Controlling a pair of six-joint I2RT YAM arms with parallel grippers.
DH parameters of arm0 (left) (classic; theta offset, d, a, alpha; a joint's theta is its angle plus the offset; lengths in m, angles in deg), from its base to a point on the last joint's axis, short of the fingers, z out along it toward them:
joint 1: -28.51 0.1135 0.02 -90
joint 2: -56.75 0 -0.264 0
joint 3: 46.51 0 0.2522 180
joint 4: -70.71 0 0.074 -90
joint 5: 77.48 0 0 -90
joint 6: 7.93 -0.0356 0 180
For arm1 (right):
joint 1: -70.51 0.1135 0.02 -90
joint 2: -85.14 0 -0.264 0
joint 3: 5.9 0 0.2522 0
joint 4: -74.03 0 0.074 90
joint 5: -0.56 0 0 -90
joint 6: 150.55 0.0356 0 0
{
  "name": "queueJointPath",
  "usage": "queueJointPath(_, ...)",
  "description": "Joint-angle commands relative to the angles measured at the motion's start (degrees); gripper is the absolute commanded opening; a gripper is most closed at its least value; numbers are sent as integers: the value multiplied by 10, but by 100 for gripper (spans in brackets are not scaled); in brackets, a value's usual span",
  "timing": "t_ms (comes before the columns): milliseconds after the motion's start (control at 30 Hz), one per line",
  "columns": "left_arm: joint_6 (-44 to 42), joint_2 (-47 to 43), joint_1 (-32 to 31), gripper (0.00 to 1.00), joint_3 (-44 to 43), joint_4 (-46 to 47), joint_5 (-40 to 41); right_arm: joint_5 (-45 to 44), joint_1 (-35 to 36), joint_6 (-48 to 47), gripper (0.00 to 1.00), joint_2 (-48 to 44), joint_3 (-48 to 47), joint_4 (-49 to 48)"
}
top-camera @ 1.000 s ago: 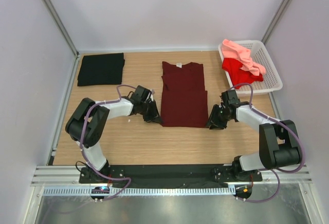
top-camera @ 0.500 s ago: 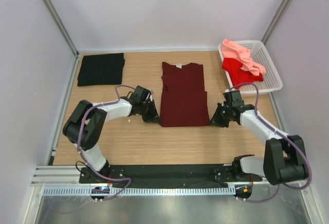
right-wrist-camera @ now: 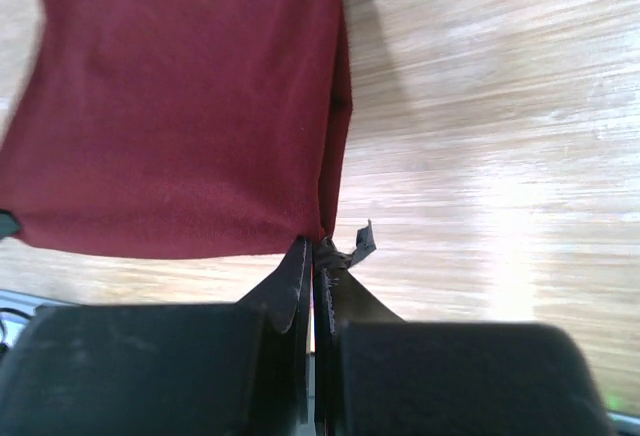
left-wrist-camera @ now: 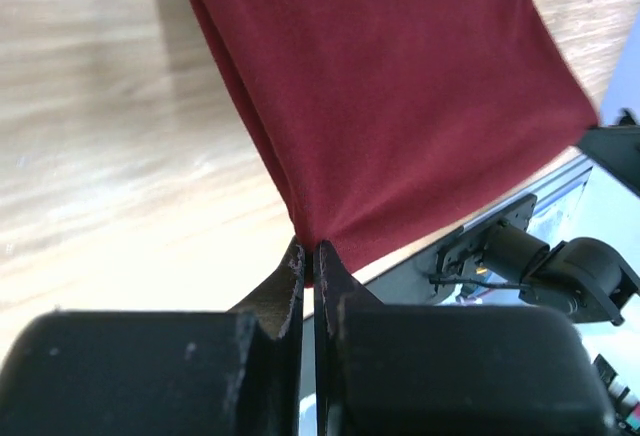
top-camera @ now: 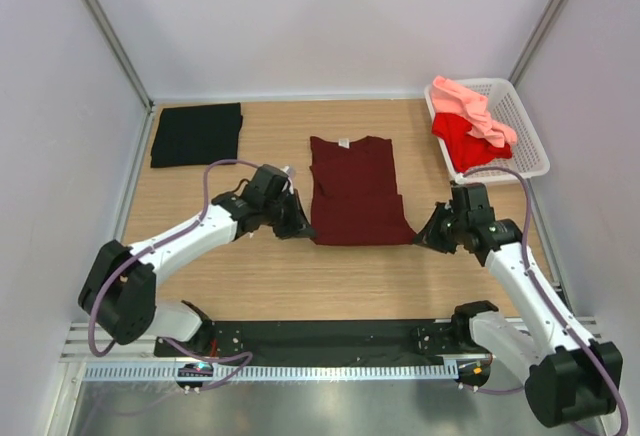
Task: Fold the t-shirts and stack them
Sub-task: Fold the tshirt
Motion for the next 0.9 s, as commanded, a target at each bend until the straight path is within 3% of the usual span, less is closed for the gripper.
queueJointPath(0,19,-37,-4,0,-23,-71,43,-25,2,15,1,-45,-48,46)
queueJointPath(233,6,-35,-3,0,-89,-118,78,-35,3,-5,1,-18,-110,24)
queueJointPath(500,-27,67,49,0,-218,-157,76,-67,3,-24,1,105,-242,-22)
queueJointPath(867,-66,267,138,0,-508,-183,7,-68,2,-61,1,319,-440,-56)
